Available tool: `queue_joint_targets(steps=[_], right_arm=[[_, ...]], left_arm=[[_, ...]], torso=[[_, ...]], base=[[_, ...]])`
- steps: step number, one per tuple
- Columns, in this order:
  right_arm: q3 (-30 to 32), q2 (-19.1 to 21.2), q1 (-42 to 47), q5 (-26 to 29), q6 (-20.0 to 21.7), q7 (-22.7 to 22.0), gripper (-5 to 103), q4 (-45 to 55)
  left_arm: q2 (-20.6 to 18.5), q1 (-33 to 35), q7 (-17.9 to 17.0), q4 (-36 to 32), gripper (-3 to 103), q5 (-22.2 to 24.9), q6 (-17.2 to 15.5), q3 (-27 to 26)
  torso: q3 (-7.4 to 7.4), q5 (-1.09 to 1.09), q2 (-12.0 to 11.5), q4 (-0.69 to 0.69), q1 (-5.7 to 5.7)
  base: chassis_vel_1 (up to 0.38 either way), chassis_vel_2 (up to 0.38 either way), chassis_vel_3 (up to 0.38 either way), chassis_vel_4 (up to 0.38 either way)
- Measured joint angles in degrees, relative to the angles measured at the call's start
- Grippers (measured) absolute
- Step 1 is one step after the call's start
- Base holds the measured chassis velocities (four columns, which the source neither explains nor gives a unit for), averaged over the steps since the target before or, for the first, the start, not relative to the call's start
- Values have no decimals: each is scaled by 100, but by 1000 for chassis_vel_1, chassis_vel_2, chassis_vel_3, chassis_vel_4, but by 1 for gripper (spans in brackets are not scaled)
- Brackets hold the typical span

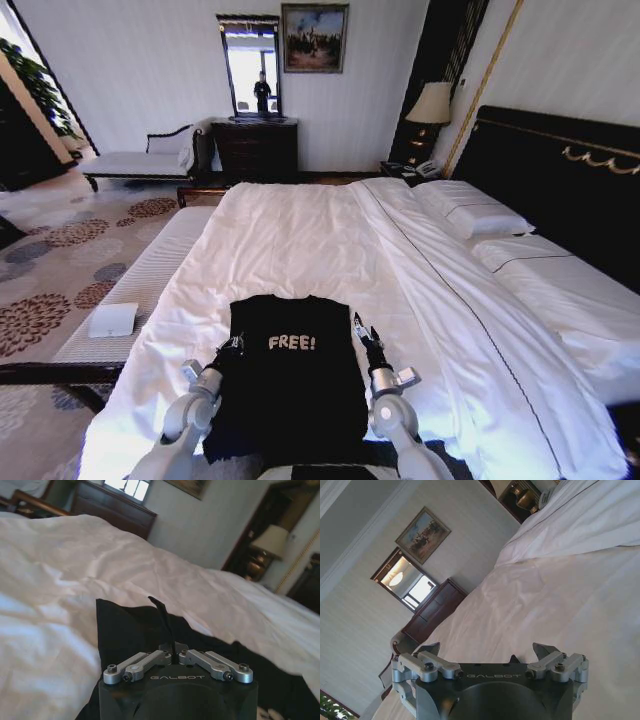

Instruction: Fold the clothes on the bed.

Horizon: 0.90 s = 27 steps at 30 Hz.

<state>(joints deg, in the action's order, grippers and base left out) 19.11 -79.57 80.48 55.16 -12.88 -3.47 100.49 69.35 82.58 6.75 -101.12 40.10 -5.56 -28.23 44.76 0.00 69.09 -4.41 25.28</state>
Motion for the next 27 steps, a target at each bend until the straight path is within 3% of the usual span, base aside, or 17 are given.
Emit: queue_joint_targets(steps=[12, 26, 27], right_arm=[[-33, -41, -51, -65, -24, 0, 100, -117], [-41, -22, -55, -88, -55, 9, 100, -172], [-41, -21, -54, -89, -58, 11, 100, -172]], left_arm=[[-480, 181, 506, 119, 1, -813, 390, 201], [-449, 252, 738, 287, -1, -1117, 649, 229], [-429, 271, 729, 262, 3, -1121, 661, 211]], torso=[[0, 0, 0, 0, -1], [0, 0, 0, 0, -1], [0, 0, 0, 0, -1]], base=[[0, 0, 0, 0], [0, 0, 0, 0], [0, 0, 0, 0]])
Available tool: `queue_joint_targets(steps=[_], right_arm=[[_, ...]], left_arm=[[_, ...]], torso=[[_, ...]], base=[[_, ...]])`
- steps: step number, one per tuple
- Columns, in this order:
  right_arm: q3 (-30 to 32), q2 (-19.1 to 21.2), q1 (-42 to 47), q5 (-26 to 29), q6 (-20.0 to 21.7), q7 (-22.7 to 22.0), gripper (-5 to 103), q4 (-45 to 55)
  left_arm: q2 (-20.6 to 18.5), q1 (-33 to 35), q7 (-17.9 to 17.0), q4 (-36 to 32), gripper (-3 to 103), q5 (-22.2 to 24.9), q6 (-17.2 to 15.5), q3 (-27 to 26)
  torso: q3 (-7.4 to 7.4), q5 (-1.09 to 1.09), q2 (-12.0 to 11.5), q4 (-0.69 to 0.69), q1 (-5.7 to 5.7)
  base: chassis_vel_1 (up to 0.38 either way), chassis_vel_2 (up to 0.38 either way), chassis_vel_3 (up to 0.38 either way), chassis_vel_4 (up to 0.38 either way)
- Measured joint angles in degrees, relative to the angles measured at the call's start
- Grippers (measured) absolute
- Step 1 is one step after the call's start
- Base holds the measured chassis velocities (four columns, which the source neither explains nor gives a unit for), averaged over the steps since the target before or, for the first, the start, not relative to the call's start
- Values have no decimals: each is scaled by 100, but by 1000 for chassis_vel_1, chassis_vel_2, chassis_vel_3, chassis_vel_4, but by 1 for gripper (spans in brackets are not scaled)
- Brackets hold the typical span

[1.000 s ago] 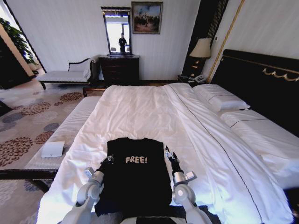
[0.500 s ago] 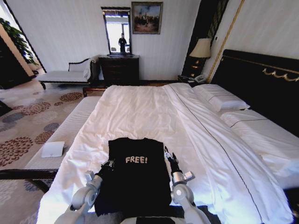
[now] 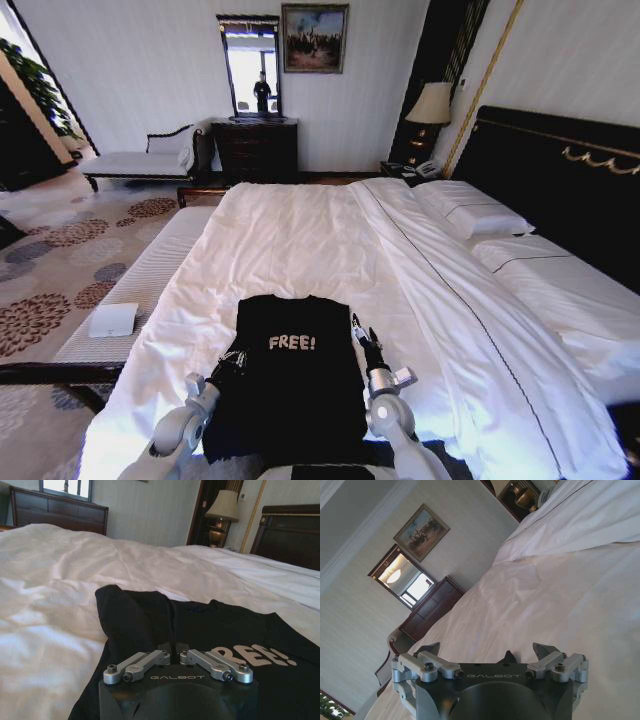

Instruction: Fold the clothes on the bed.

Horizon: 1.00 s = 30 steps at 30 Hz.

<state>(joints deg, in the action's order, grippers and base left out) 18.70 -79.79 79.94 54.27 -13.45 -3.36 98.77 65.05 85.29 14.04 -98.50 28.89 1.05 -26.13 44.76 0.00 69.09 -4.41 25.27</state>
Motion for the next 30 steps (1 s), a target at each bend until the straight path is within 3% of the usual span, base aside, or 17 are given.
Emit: queue_joint_targets(steps=[2, 4, 8, 14, 17, 20, 23, 30], right_arm=[[-3, 0, 2, -2, -4, 2, 100, 0], [-4, -2, 3, -4, -6, 2, 100, 0], [-12, -15, 10, -21, -12, 6, 100, -5], [-27, -24, 15, -42, -15, 7, 100, -6], [-64, -26, 2, -54, -15, 6, 100, -10], [-91, -20, -14, -56, -15, 1, 100, -15], [-98, 39, -38, -56, -5, -30, 100, -31], [-211, 399, -531, -75, 155, -122, 100, -413]], left_arm=[[25, 55, -15, -133, 14, 0, 0, -23], [34, 93, -17, -224, 14, 0, 5, -32], [40, 241, 27, -694, 36, -33, 68, -56], [58, 213, 78, -985, 53, 16, 67, -54], [206, 54, -258, -837, 69, 192, -114, -63], [339, -59, -558, -663, 75, 377, -281, -156], [485, -170, -860, -438, 91, 483, -490, -354], [674, -58, -1225, -212, 100, 614, -792, -919]], torso=[[0, 0, 0, 0, 0], [0, 0, 0, 0, 0], [0, 1, 0, 0, 0], [0, 1, 0, 0, 0], [0, 0, 0, -1, 0], [0, 0, 0, 0, 1], [0, 0, 0, -1, 2], [0, 0, 0, 0, 1]], base=[[0, 0, 0, 0], [0, 0, 0, 0], [0, 0, 0, 0], [0, 0, 0, 0], [0, 0, 0, 0], [0, 0, 0, 0], [0, 0, 0, 0], [0, 0, 0, 0]])
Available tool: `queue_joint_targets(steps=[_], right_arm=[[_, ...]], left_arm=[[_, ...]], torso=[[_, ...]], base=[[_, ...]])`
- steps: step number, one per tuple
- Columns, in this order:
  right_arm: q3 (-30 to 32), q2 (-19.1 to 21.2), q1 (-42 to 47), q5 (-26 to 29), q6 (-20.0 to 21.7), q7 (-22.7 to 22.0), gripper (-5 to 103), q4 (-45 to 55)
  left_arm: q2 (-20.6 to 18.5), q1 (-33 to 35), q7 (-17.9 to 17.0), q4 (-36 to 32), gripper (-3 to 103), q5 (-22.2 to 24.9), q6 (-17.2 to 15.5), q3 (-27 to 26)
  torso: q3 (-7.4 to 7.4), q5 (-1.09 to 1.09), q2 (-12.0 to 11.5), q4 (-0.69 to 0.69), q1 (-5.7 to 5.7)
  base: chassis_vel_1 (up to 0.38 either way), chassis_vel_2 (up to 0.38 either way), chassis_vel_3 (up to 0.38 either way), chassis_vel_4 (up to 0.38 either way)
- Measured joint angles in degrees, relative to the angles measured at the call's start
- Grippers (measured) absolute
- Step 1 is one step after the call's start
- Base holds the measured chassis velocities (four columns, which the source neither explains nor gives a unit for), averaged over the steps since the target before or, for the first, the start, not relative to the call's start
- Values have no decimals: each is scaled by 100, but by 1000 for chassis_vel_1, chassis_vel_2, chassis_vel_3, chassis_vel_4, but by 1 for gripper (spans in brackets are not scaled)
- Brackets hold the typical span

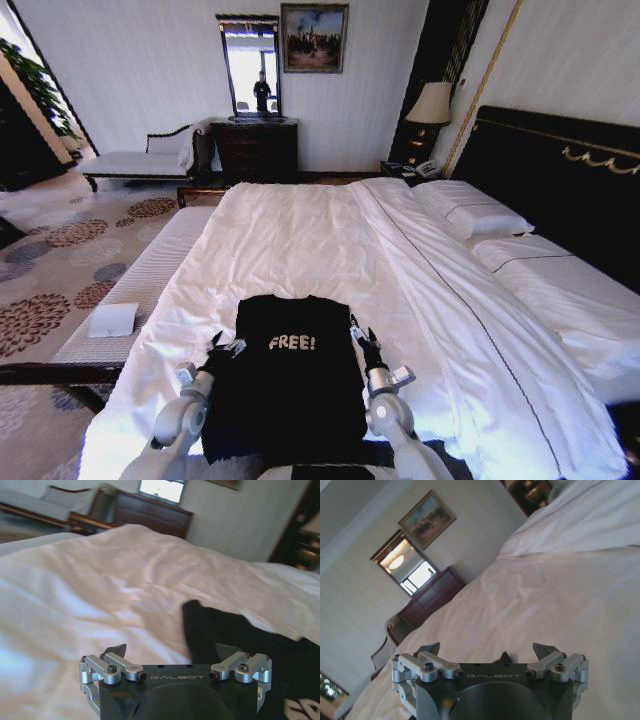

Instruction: Fold the clothes on the bed.

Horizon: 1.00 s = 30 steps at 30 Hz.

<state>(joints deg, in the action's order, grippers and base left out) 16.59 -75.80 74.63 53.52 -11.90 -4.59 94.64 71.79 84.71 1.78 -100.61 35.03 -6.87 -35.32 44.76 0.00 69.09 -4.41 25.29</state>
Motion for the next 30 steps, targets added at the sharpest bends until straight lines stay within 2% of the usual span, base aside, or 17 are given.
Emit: queue_joint_targets(steps=[3, 6, 7, 9, 12, 14, 18, 26, 27, 30], right_arm=[[-30, 168, -265, 53, 107, 114, 100, -229], [-99, 422, -557, 202, 270, 444, 100, -553], [-99, 422, -557, 202, 270, 444, 100, -553], [-257, 603, -928, 325, 397, 756, 100, -921], [-378, 678, -1216, 532, 517, 863, 100, -1215], [-423, 693, -1312, 637, 594, 933, 100, -1316], [-574, 708, -1661, 862, 940, 1457, 100, -1803], [-697, 524, -2047, 913, 981, 2004, 100, -2628], [-704, 498, -2085, 878, 973, 2058, 102, -2732], [-715, 456, -2149, 844, 929, 2094, 100, -2894]], left_arm=[[45, -2, -42, -58, 100, 269, -55, -110], [73, -61, -69, -177, 100, 533, -123, -184], [73, -61, -69, -177, 100, 533, -123, -184], [90, -9, -74, -306, 100, 646, -132, -317], [80, 63, -70, -352, 100, 677, -121, -424], [79, 77, -66, -353, 100, 686, -113, -462], [105, 98, -63, -408, 100, 769, -96, -604], [92, 109, -67, -525, 100, 802, -98, -661], [88, 106, -68, -530, 100, 815, -99, -666], [85, 101, -71, -537, 100, 865, -107, -667]], torso=[[0, 2, 0, 5, 0], [0, -1, 0, -4, 0], [0, -1, 0, -4, 0], [0, 2, 0, -1, 0], [0, 1, 0, 1, 0], [0, 0, 0, 0, 0], [0, 0, 0, 0, 0], [0, 0, 0, 0, 0], [0, 0, 0, 0, 0], [0, 0, 0, 0, 0]], base=[[0, 0, 0, 0], [0, 0, 0, 0], [0, 0, 0, 0], [0, 0, 0, 0], [0, 0, 0, 0], [0, 0, 0, 0], [0, 0, 0, 0], [0, 0, 0, 0], [0, 0, 0, 0], [0, 0, 0, 0]])
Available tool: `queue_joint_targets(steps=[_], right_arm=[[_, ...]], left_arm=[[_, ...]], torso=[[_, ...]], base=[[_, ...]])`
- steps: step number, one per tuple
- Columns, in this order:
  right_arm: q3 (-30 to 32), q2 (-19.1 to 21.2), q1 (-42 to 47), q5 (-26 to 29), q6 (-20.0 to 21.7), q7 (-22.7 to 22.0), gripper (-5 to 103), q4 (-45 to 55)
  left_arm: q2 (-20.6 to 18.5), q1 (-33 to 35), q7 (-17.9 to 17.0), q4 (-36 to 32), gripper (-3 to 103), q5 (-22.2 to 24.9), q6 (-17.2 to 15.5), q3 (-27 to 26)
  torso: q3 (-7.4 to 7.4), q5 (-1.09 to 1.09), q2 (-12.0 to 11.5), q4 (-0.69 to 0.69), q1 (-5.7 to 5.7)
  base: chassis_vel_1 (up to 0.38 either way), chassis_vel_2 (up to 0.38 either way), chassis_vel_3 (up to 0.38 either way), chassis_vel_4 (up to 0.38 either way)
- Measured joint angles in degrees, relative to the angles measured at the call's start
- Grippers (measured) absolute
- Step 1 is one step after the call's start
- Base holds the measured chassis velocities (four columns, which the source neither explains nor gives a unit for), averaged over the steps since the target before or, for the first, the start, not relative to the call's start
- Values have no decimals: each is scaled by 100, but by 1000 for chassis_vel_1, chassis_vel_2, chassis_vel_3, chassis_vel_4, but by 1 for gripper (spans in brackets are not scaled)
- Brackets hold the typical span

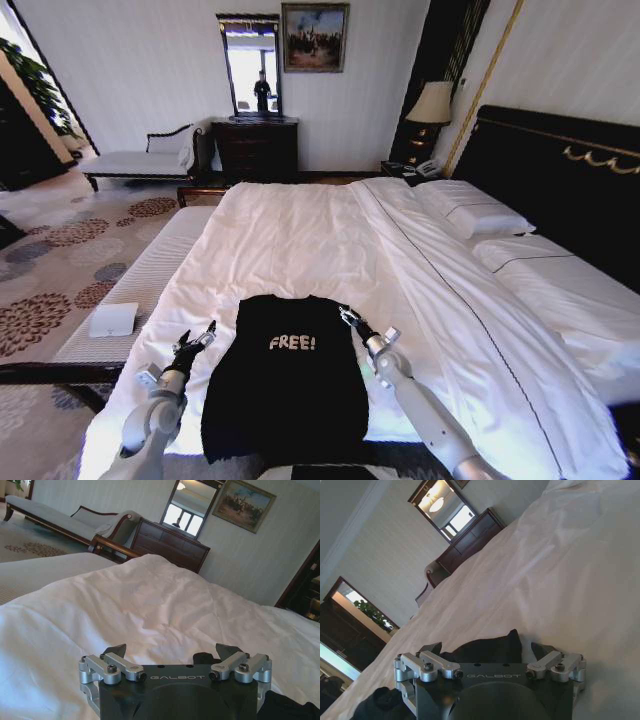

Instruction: Fold the clothes on the bed.

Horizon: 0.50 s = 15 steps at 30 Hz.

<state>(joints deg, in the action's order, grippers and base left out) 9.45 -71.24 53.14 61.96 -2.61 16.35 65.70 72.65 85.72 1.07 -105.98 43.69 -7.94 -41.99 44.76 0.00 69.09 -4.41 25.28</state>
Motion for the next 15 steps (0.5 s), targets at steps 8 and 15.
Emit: queue_joint_targets(steps=[8, 15], right_arm=[[9, -38, -47, -27, -144, -37, 76, -178], [24, -64, -59, -53, -230, -64, 53, -251]], left_arm=[[48, -47, -2, 73, 100, 35, -4, 73], [67, -63, -2, 123, 100, 21, -5, 113]], torso=[[0, 0, 0, 0, 0], [0, 0, 0, -1, 0]], base=[[0, 0, 0, 0], [0, 0, 0, 0]])
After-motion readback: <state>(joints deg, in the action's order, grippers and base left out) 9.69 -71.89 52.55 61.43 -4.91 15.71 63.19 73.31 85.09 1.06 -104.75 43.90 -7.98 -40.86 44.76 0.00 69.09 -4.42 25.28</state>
